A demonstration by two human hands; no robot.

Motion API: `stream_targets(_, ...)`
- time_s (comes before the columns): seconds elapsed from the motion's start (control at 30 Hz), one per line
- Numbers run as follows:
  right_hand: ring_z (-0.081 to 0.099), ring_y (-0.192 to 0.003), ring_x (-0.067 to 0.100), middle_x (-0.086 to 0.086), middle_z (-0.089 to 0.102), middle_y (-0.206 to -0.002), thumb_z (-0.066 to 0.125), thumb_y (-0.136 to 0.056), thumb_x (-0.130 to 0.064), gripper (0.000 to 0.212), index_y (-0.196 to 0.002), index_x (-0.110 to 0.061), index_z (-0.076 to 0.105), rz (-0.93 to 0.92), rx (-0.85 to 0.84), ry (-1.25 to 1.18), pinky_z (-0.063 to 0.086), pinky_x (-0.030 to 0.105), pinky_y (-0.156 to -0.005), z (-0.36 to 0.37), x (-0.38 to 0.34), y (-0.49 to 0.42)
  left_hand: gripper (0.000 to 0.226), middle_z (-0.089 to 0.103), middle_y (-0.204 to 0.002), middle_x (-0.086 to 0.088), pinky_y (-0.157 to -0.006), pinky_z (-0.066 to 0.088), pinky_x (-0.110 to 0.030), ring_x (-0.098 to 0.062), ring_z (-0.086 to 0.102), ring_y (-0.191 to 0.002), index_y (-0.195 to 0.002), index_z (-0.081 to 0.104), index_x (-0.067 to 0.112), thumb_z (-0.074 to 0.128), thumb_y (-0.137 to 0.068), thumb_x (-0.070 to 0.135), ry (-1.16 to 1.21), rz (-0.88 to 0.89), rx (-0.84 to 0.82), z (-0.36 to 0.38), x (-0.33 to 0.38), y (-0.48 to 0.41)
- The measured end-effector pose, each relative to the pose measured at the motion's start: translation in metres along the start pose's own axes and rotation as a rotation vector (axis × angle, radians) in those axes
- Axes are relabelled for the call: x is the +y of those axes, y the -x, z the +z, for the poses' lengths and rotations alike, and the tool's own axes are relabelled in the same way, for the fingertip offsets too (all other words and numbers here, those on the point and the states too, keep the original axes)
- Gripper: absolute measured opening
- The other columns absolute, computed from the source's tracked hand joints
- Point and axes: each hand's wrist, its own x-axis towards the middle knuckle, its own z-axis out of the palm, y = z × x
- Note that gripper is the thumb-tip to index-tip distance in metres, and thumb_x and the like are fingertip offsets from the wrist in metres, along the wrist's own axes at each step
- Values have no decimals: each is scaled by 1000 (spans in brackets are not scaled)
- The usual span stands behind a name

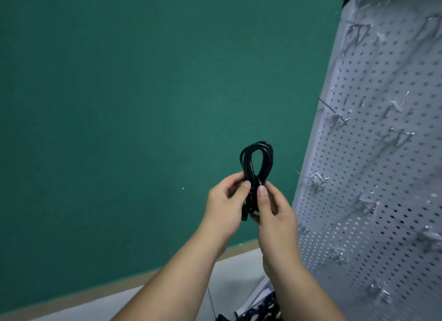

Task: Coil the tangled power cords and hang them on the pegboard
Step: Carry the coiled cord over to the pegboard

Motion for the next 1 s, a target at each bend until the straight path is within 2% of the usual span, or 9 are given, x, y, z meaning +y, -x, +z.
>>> stream_targets(0.07,74,-108,2,-16,79,-114,65,-104,-37,32,-134,-27,71,-28,42,46,60,42,-102,-8,-8,-6,24,80,-116,7,-96,58,-28,-11,73,-113,-124,74,23,63,-106,12,27,18,-36,12,1,-4)
stream_targets(0.17,74,-110,7,-13,79,-116,65,-104,-41,32,-131,-28,73,-64,100,91,60,47,-102,-17,-23,-15,23,80,-114,7,-88,57,-22,-9,73,-109,-122,75,27,66,-105,15,12,76,-90,28,10,-13)
stream_targets(0.27,74,-110,5,-16,79,-115,64,-103,-48,31,-129,-33,75,-129,145,143,58,50,-102,-21,-45,-24,24,80,-111,3,-83,56,-24,-12,73,-103,-126,75,25,67,-104,17,19,110,-147,42,26,-25)
stream_targets(0.37,74,-107,3,-17,79,-113,65,-102,-50,34,-128,-32,75,-177,164,156,59,49,-100,-22,-75,-33,24,80,-113,3,-90,59,-27,-15,75,-109,-125,74,23,66,-105,15,75,138,-201,57,50,-34)
stream_targets(0.47,74,-106,3,-20,79,-111,61,-89,-67,50,-126,-37,75,-236,185,184,59,48,-100,-19,-102,-42,21,80,-114,3,-96,61,-34,-16,75,-109,-121,74,26,65,-105,14,117,171,-225,71,71,-44)
stream_targets(0.63,75,-97,1,-17,80,-105,62,-105,-41,26,-126,-31,75,-272,217,168,62,44,-94,-14,-140,-62,20,80,-114,4,-96,62,-41,-18,76,-106,-119,74,26,65,-105,16,120,251,-232,90,100,-62)
stream_targets(0.83,74,-95,-1,-17,79,-106,59,-108,-39,24,-124,-32,76,-311,214,161,61,36,-89,-4,-177,-85,17,79,-111,5,-86,64,-37,-17,77,-99,-115,75,28,66,-105,18,121,325,-226,104,134,-87)
stream_targets(1.0,73,-98,-2,-23,78,-104,59,-107,-42,19,-115,-40,76,-328,207,211,61,43,-97,1,-204,-111,15,79,-110,3,-87,64,-39,-16,78,-95,-115,74,25,66,-104,19,103,369,-216,115,159,-112)
